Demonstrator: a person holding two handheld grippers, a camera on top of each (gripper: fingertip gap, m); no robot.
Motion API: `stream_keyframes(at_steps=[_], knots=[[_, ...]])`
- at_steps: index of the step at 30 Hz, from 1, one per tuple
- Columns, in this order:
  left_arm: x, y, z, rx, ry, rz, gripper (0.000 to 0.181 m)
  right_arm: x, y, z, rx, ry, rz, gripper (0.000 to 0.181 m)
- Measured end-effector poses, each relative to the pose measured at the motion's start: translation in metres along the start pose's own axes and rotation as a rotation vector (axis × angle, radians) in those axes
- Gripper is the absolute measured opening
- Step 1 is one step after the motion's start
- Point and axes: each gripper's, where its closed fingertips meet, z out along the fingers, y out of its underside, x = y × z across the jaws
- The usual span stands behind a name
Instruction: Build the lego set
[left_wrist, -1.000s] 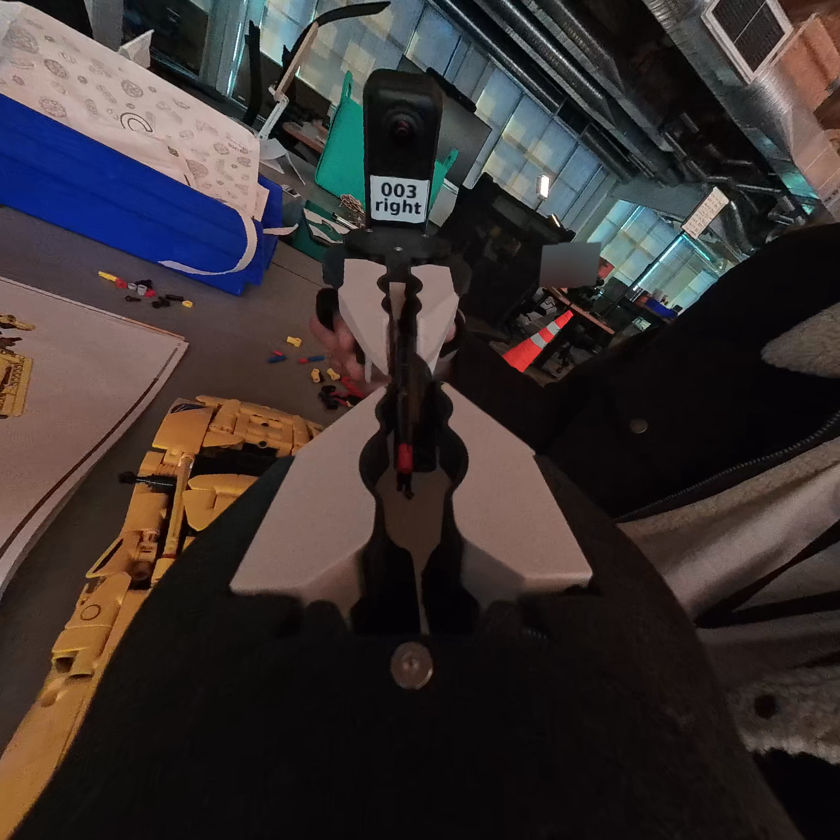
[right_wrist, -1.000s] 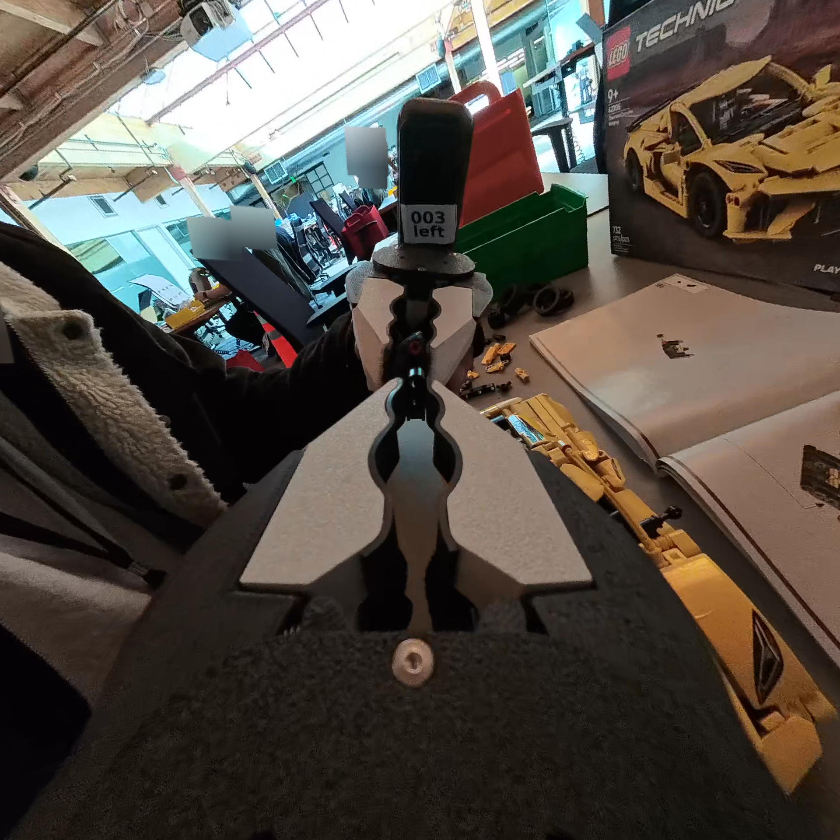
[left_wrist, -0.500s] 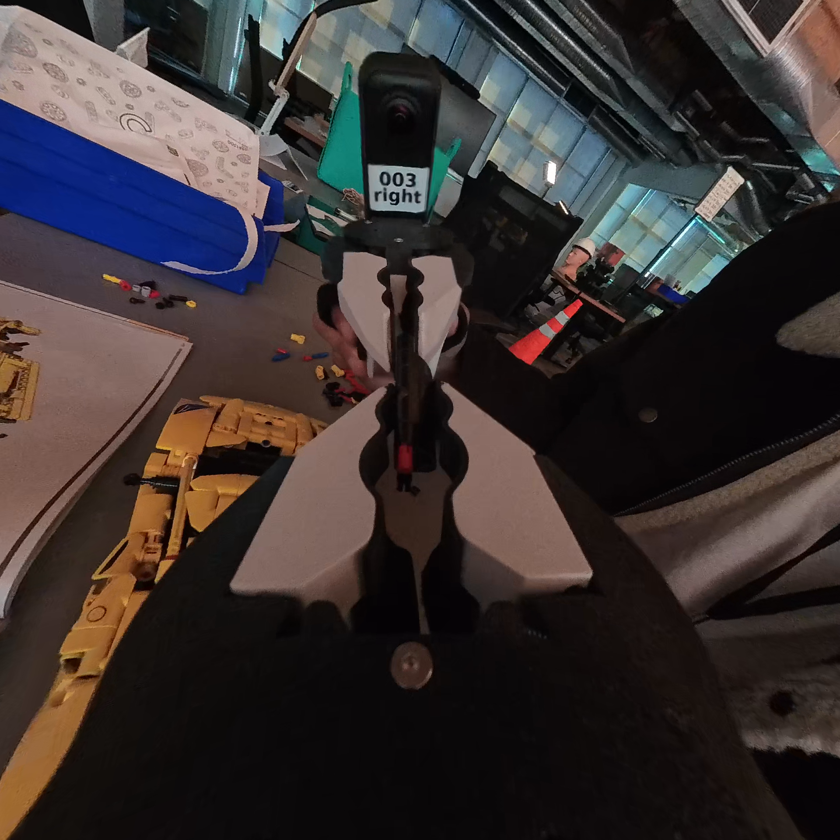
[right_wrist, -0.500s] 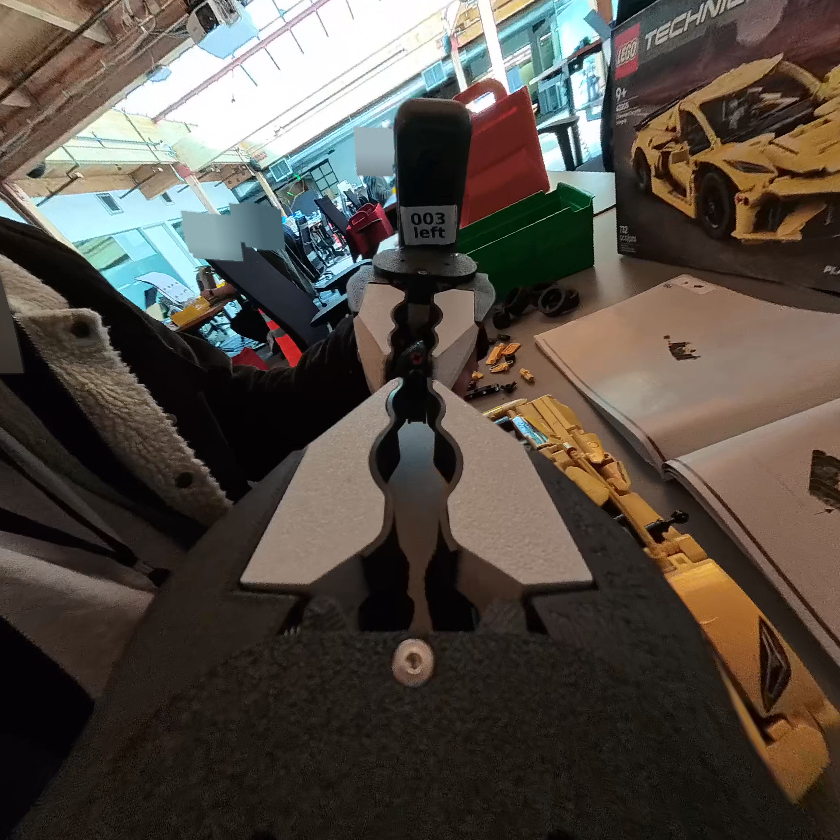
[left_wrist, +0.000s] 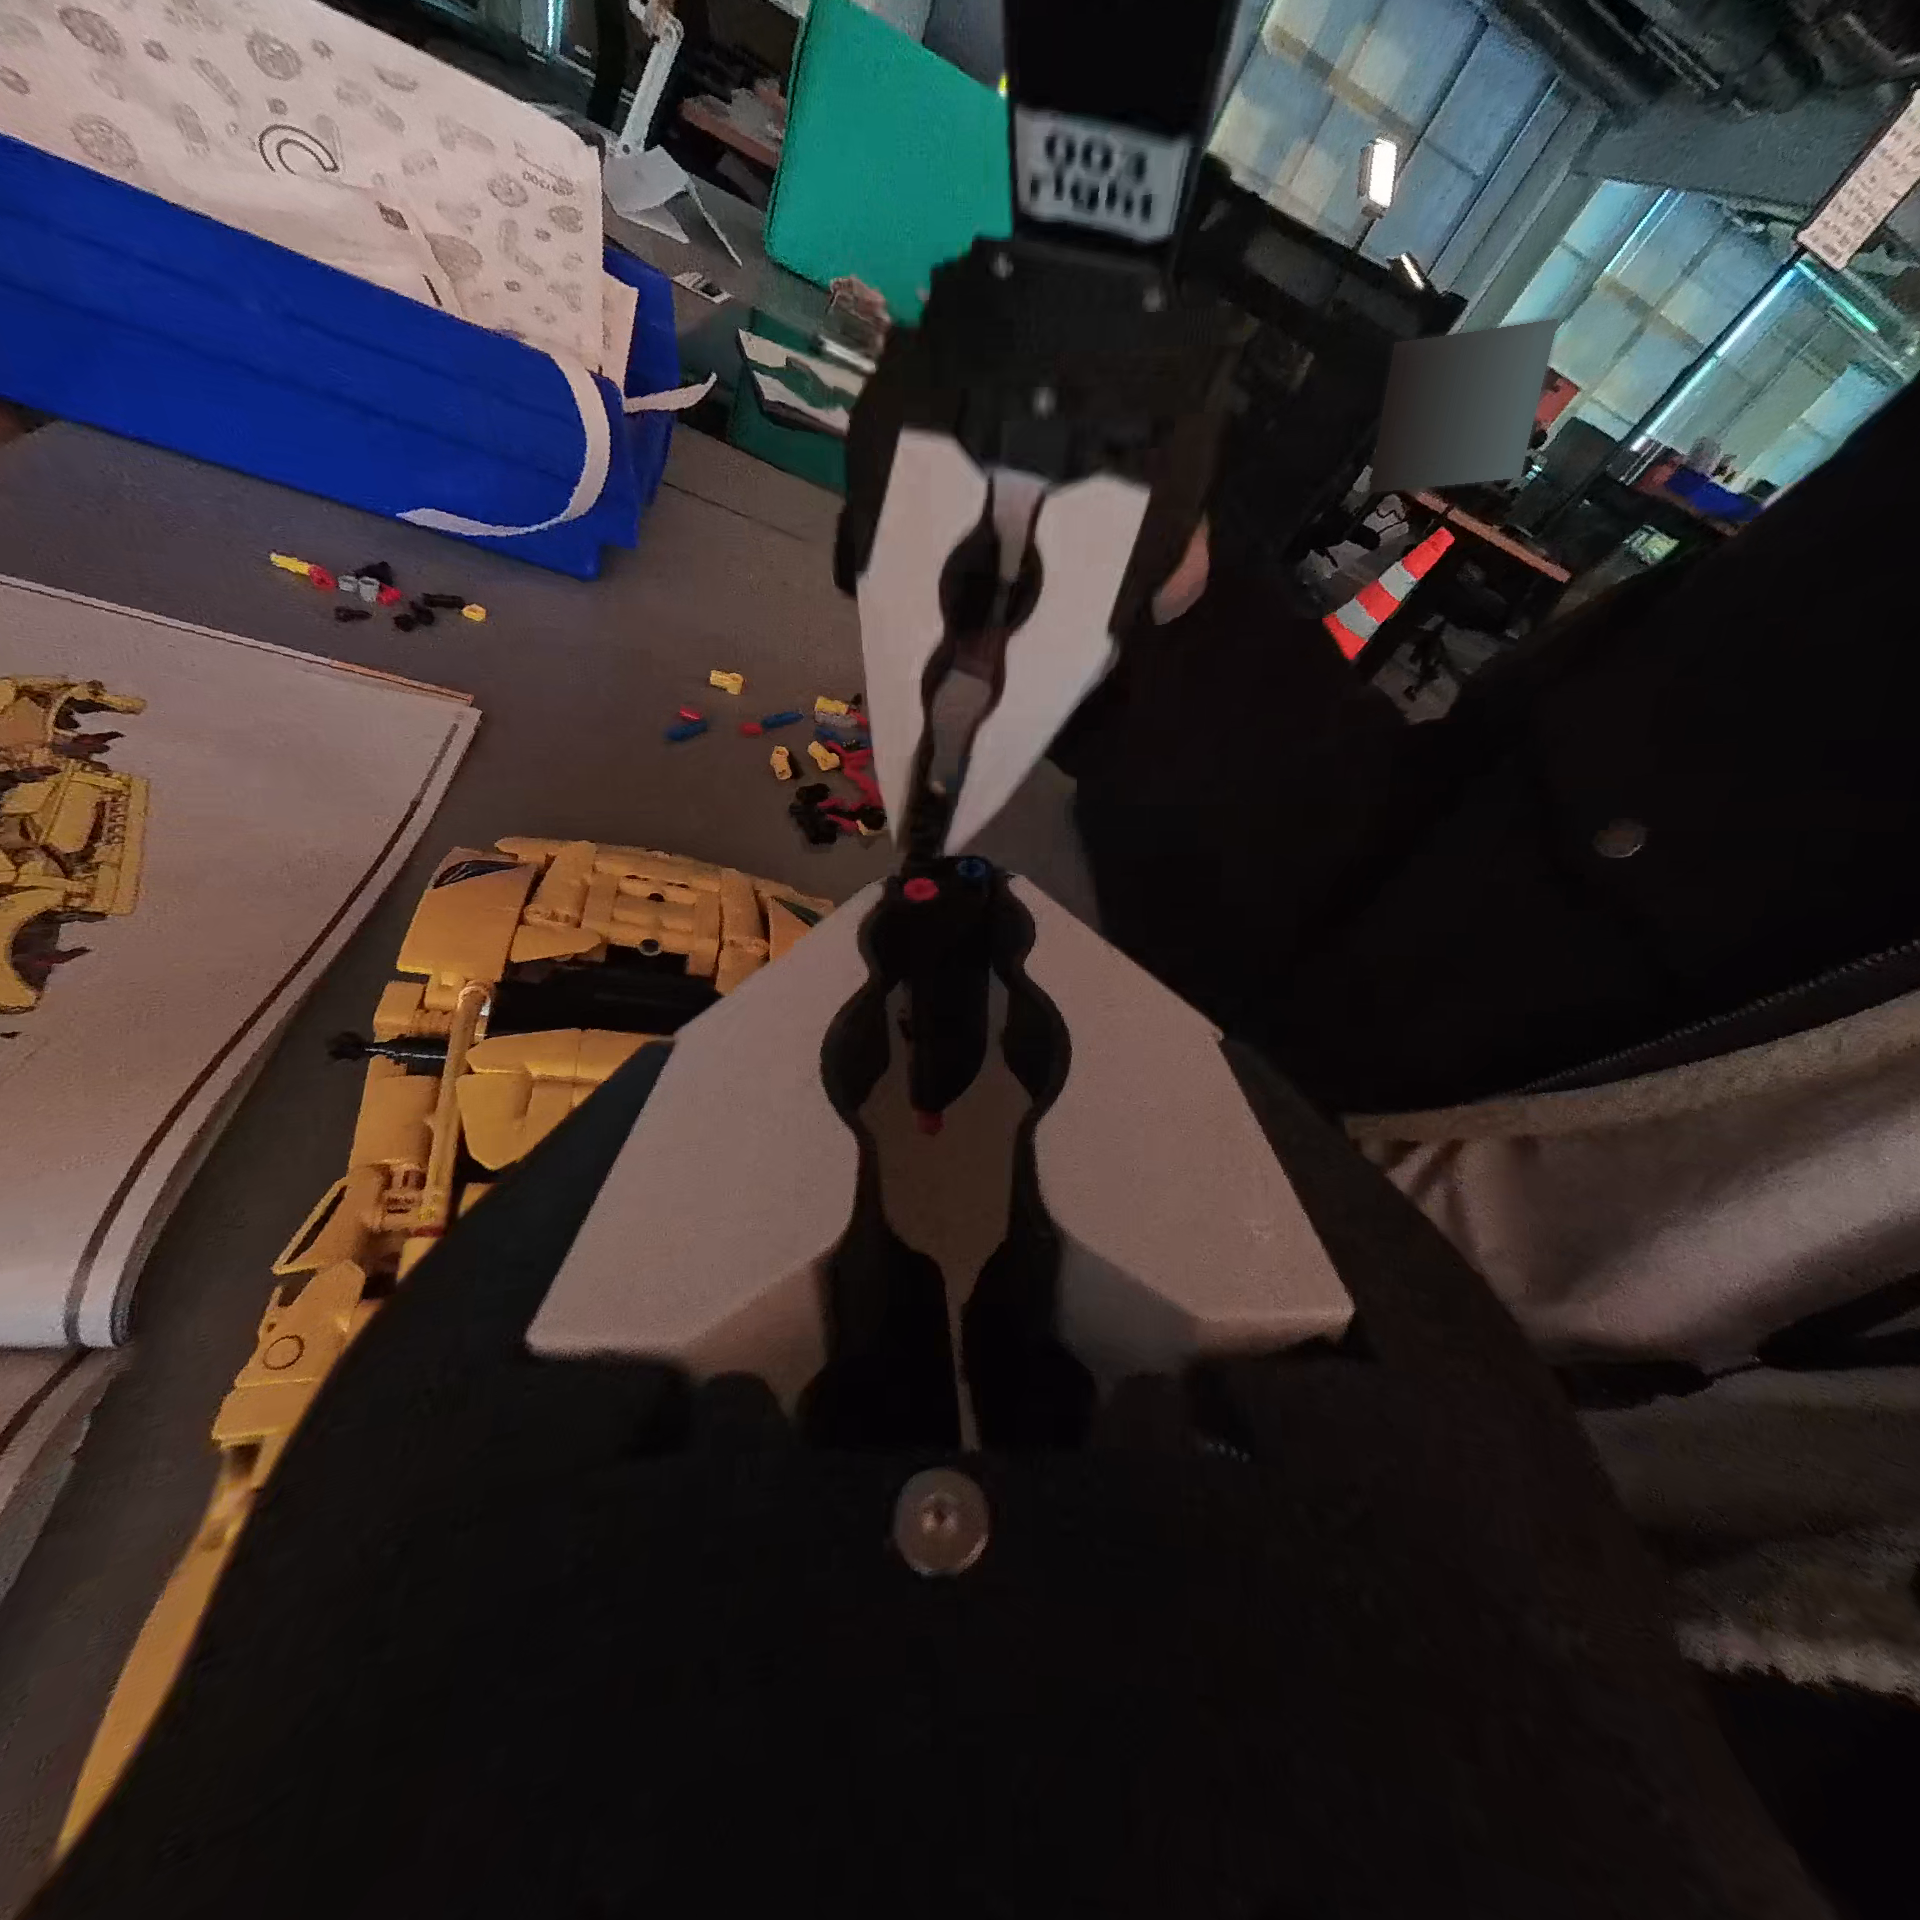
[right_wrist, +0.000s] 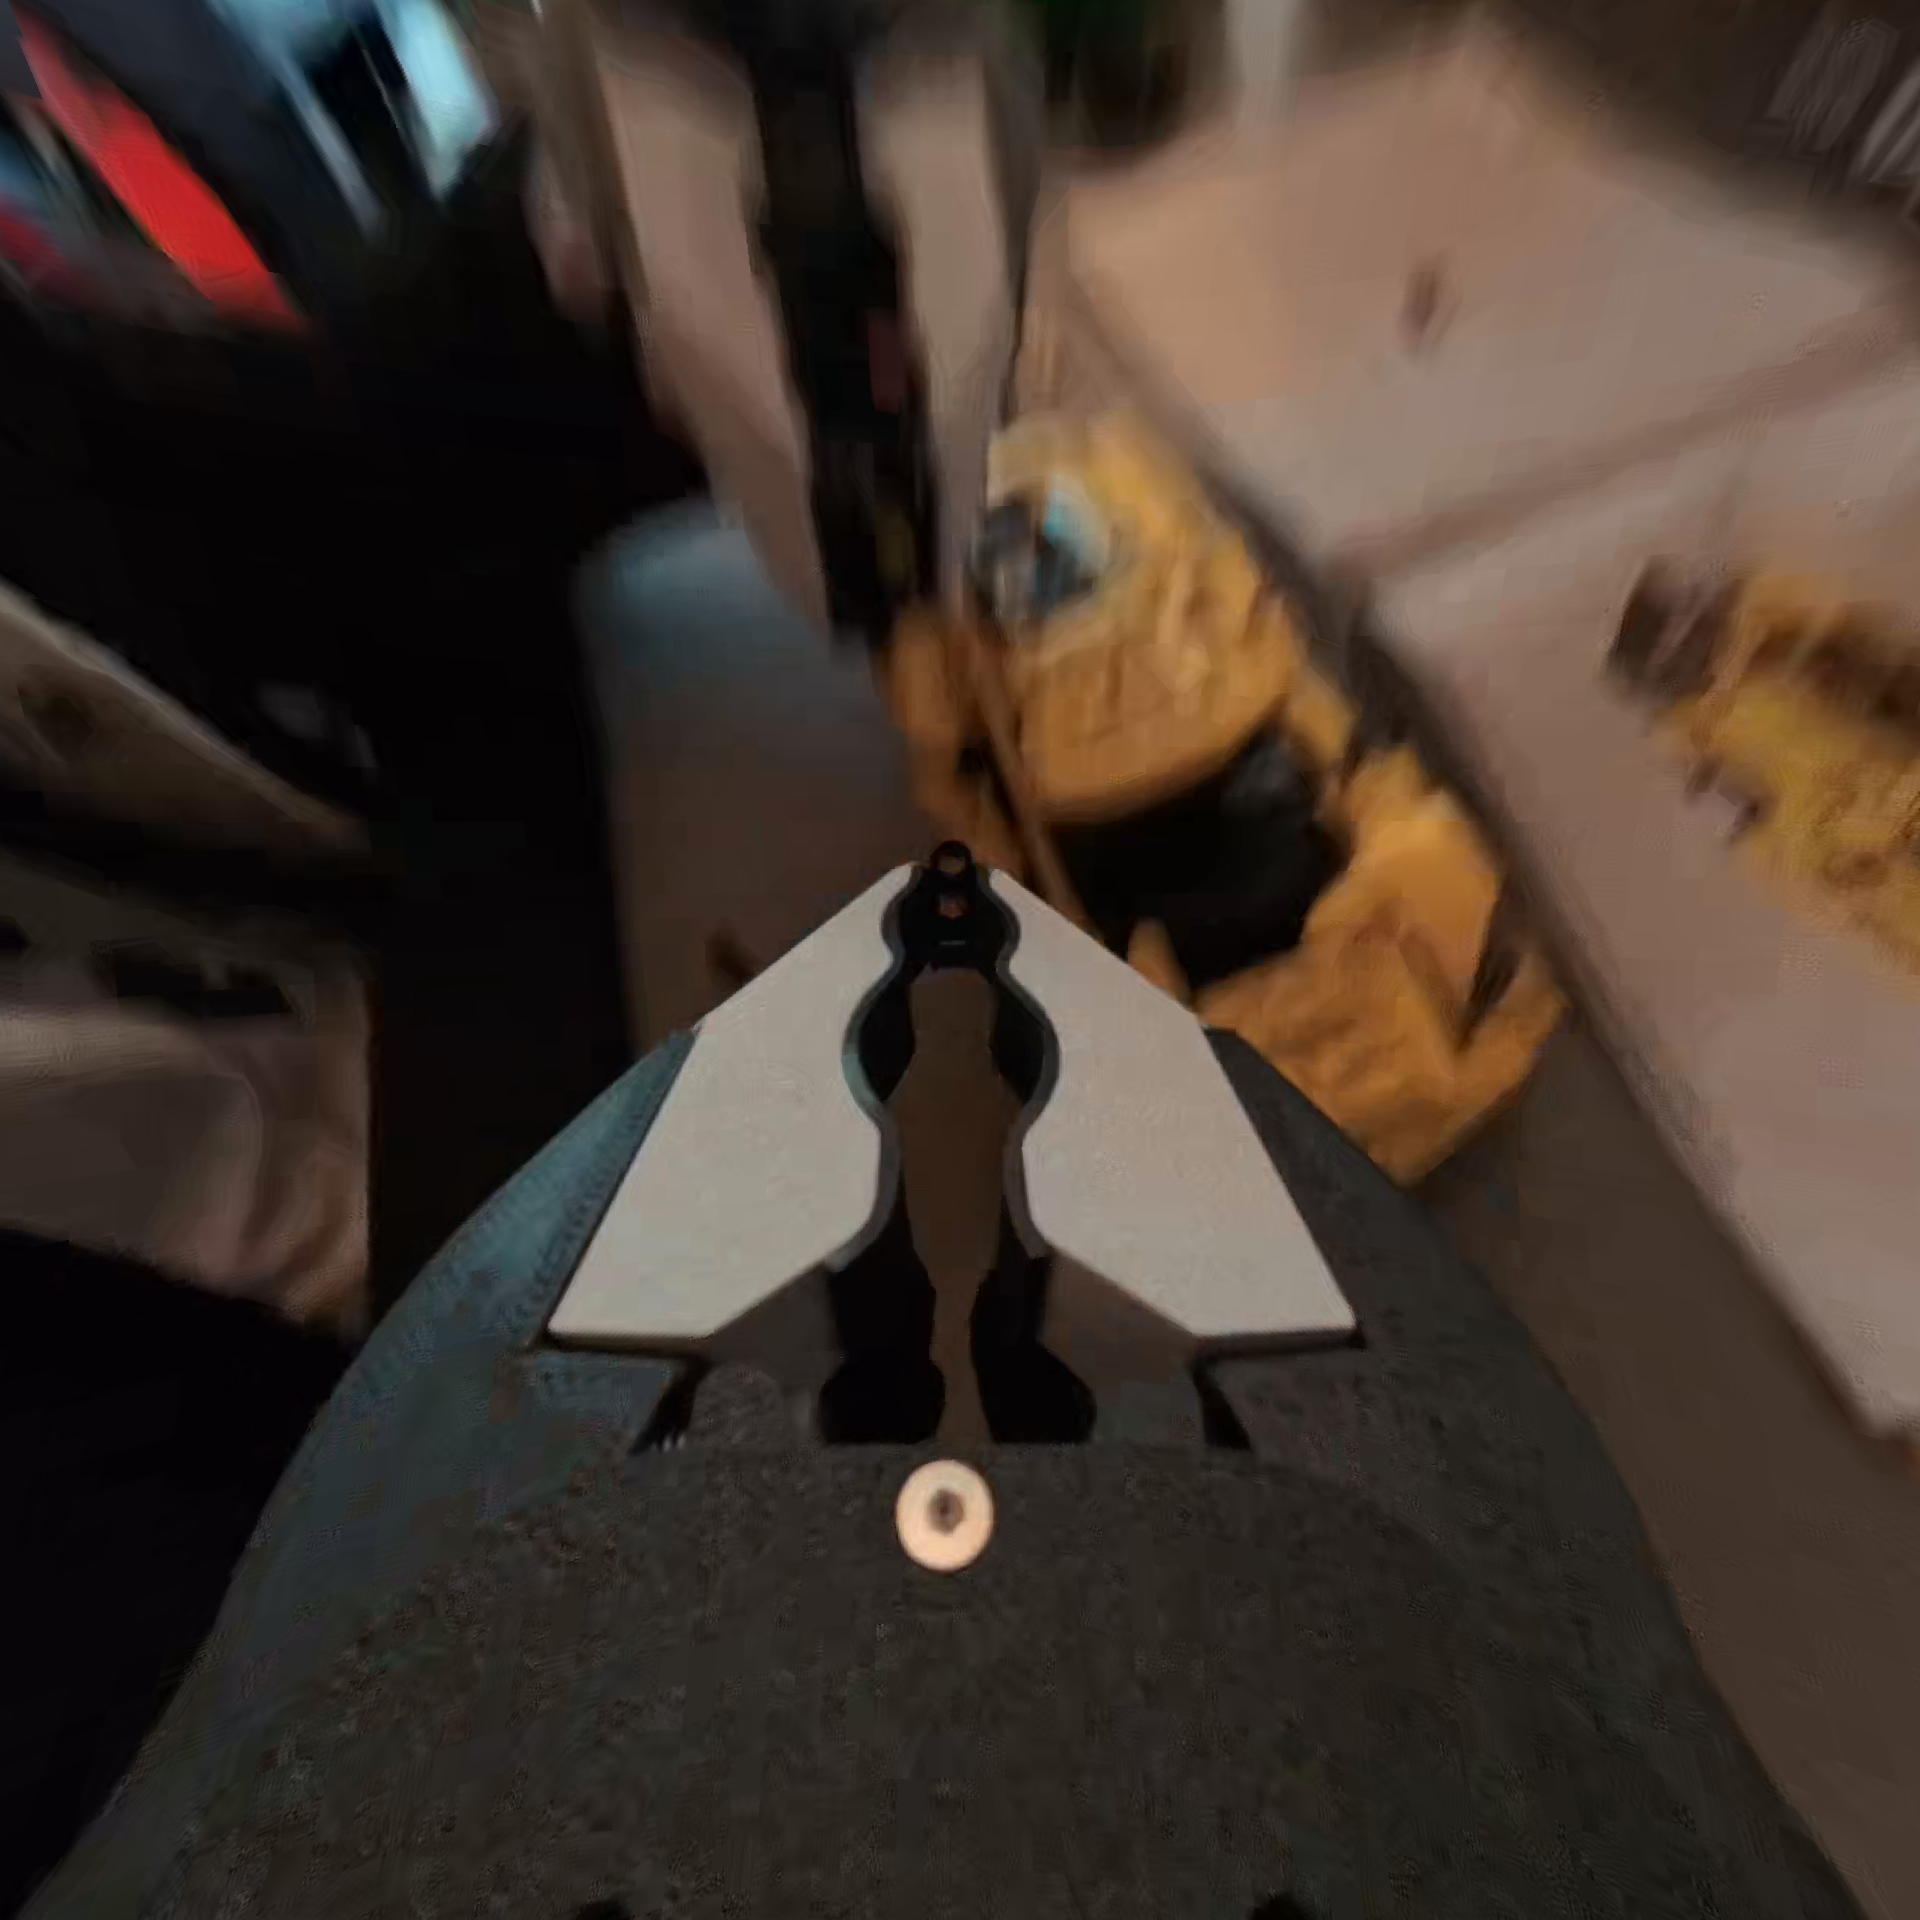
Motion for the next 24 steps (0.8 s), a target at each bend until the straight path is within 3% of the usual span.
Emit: stream_keyframes(at_steps=[3, 5, 11, 15, 24], knots=[[0.001, -0.001, 0.0, 0.003, -0.008, 0.027, 0.016, -0.004, 0.099, 0.016, -0.451, 0.073, -0.001, 0.006], [0.002, -0.002, 0.001, 0.008, -0.013, 0.049, 0.016, -0.008, 0.131, 0.02, -0.545, 0.094, 0.009, 0.006], [0.012, -0.005, 0.003, 0.022, -0.001, 0.117, 0.016, -0.011, 0.139, 0.018, -0.499, 0.128, -0.026, 0.007], [0.012, -0.006, 0.002, 0.035, 0.008, 0.104, 0.016, -0.013, 0.138, 0.016, -0.489, 0.143, -0.047, 0.017], [0.012, -0.006, 0.002, 0.036, 0.0, 0.102, 0.016, -0.019, 0.139, 0.014, -0.459, 0.132, -0.068, 0.015]])
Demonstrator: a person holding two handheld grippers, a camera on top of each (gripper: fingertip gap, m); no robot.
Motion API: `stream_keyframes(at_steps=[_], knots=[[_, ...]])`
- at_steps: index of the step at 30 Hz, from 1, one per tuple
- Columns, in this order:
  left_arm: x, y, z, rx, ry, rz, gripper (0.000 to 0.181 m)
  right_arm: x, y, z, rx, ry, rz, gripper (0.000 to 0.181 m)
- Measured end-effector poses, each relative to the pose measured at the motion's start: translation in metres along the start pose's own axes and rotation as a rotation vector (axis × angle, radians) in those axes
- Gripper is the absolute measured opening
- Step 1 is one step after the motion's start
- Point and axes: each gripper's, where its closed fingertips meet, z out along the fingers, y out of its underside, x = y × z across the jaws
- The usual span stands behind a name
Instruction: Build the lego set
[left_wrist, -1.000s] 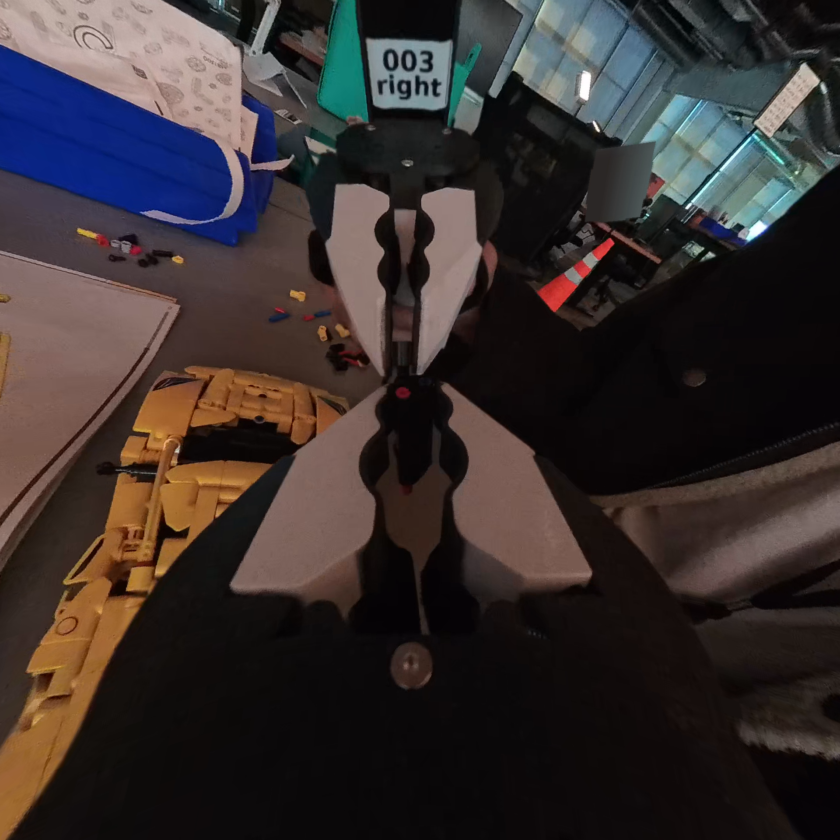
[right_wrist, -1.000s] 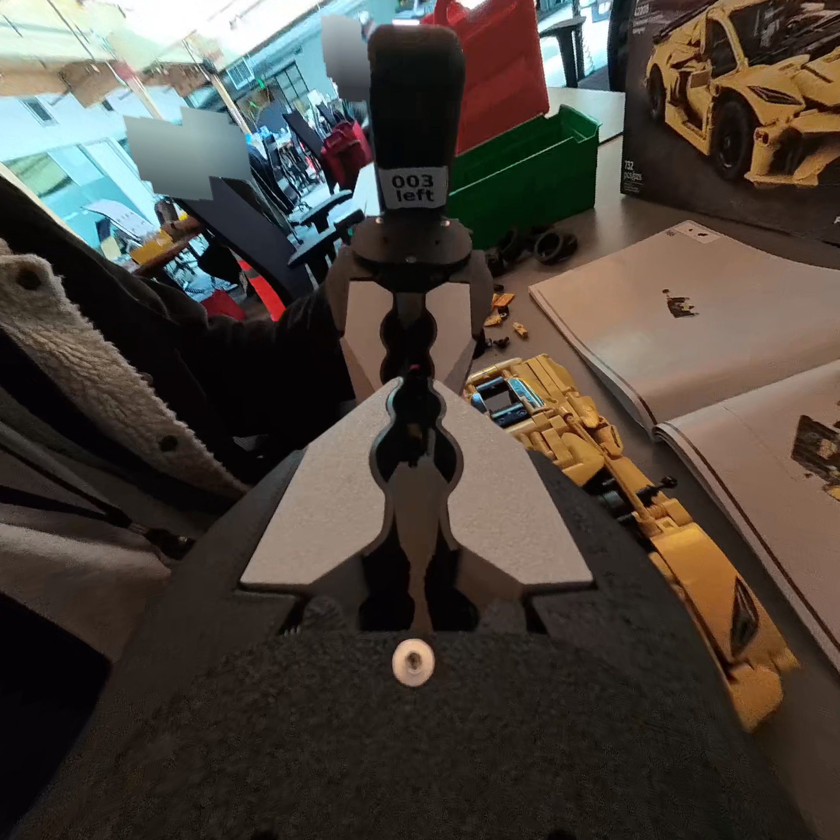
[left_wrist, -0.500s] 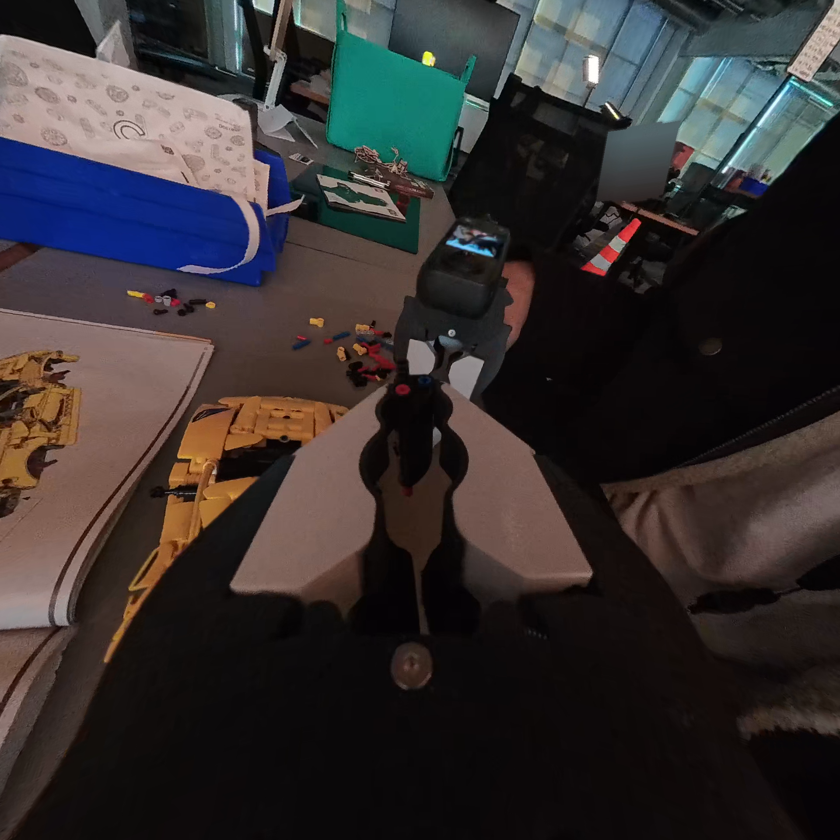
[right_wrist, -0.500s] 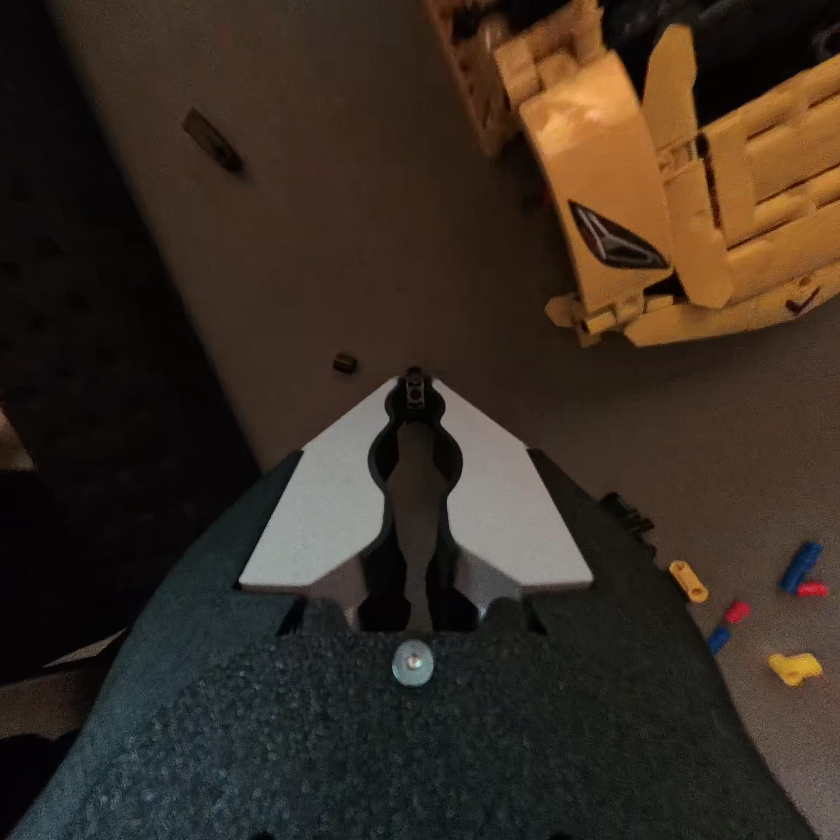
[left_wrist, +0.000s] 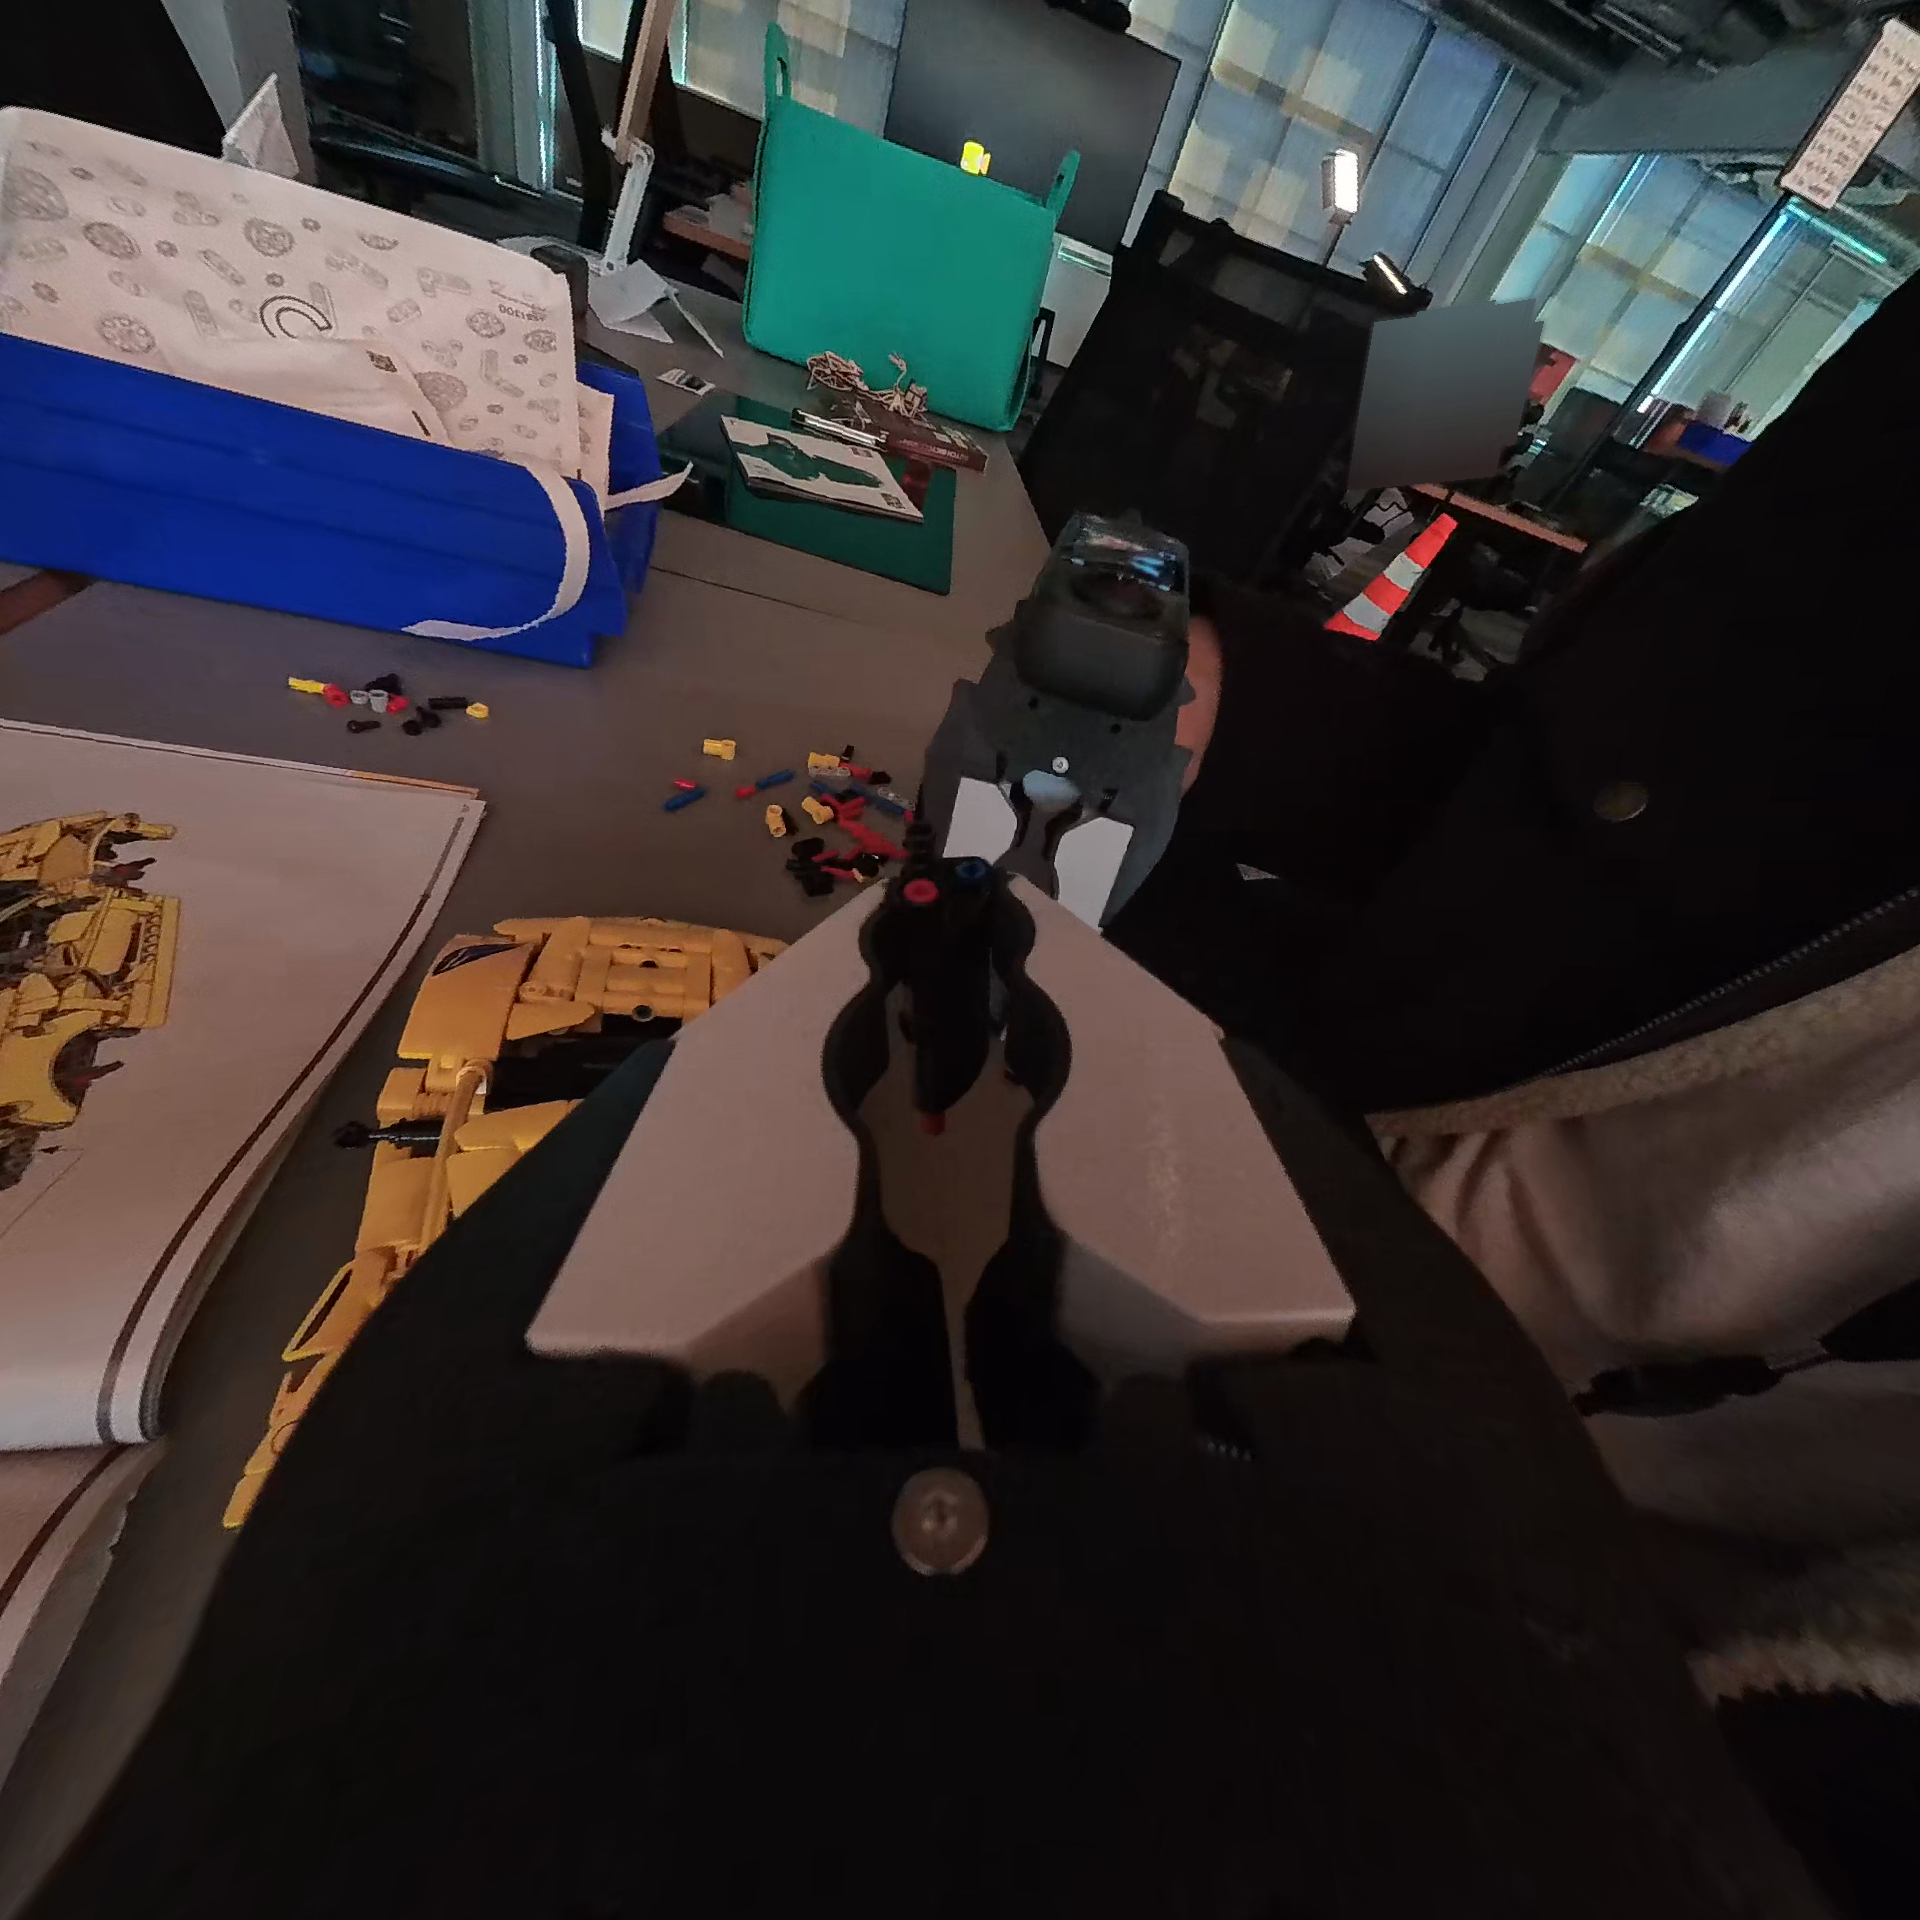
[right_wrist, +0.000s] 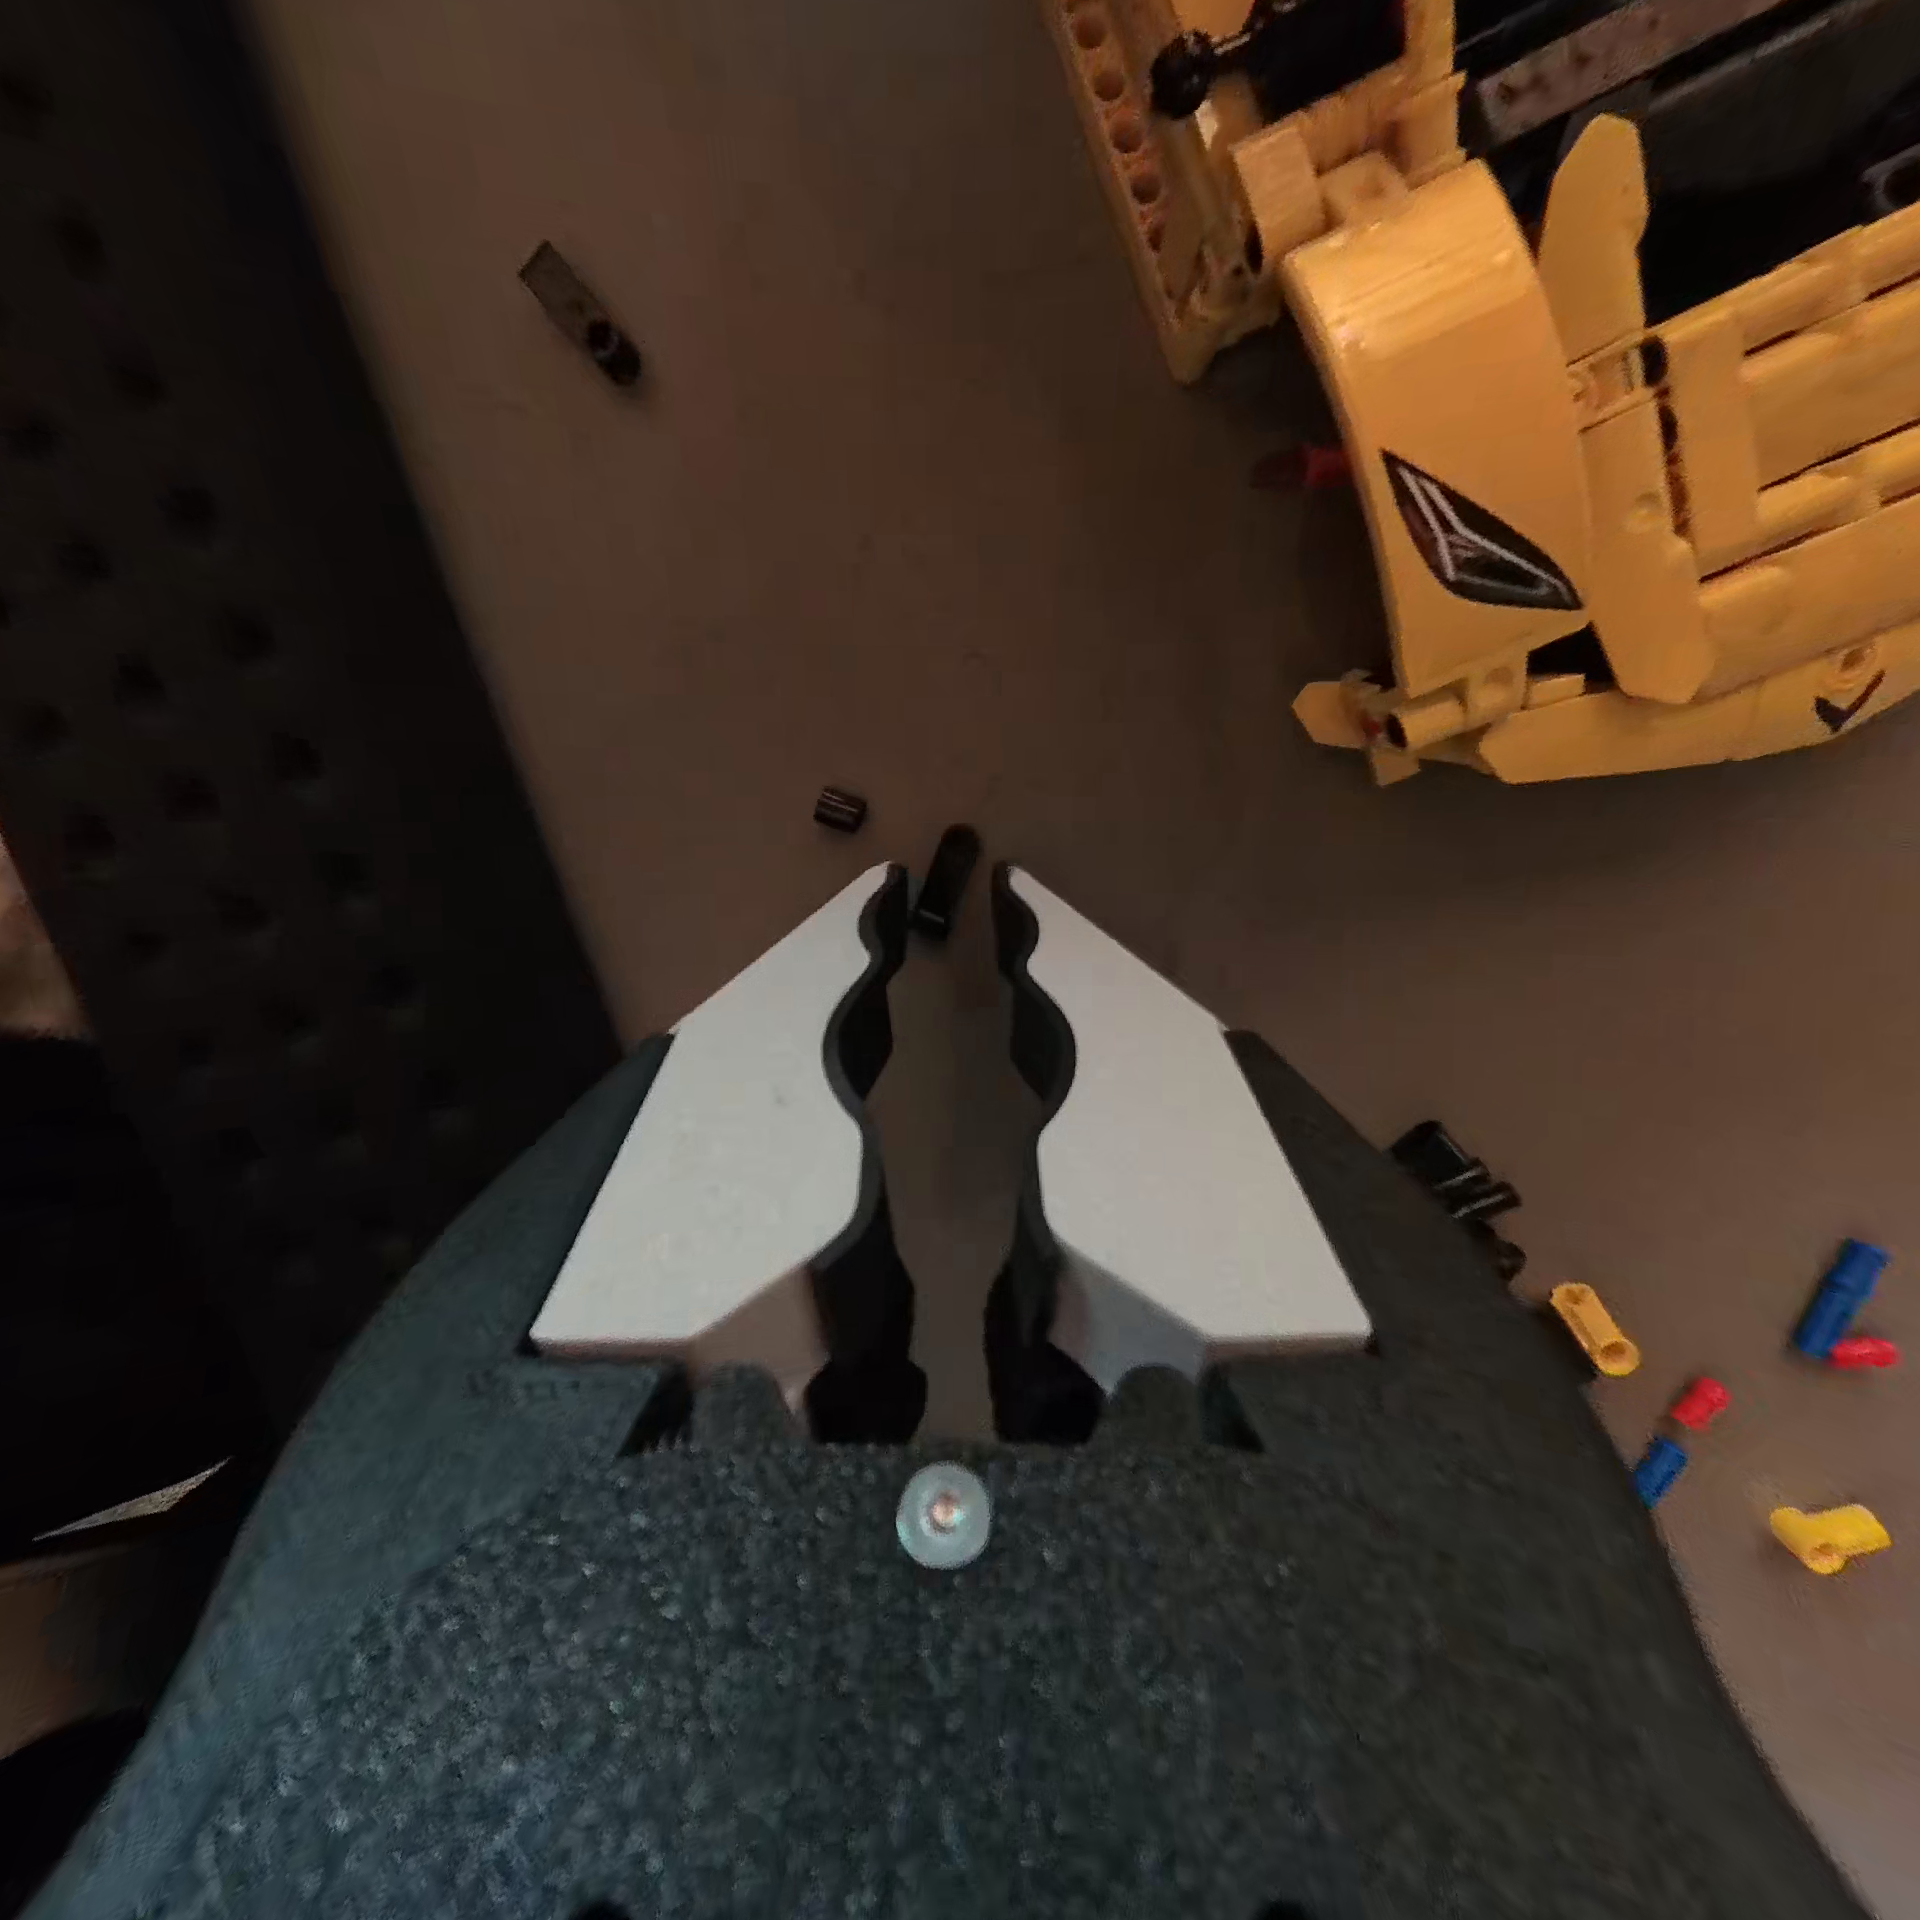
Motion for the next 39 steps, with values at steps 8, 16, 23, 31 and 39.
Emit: stream_keyframes(at_steps=[8, 16, 23, 31, 39], knots=[[-0.004, 0.01, 0.004, -0.062, -0.051, 0.071, 0.016, 0.009, -0.021, -0.016, 0.103, 0.065, -0.016, 0.006], [0.003, 0.036, 0.024, -0.264, -0.123, 0.291, 0.016, 0.003, -0.143, -0.12, 0.441, 0.108, -0.239, 0.006], [0.005, 0.046, 0.029, -0.352, -0.142, 0.325, 0.016, 0.002, -0.148, -0.088, 0.262, 0.071, -0.341, 0.006], [0.002, 0.049, 0.026, -0.373, -0.15, 0.31, 0.016, -0.001, -0.146, -0.084, 0.209, 0.086, -0.404, 0.006], [-0.001, 0.052, 0.026, -0.39, -0.162, 0.306, 0.016, 0.007, -0.144, -0.082, 0.158, 0.13, -0.414, 0.006]])
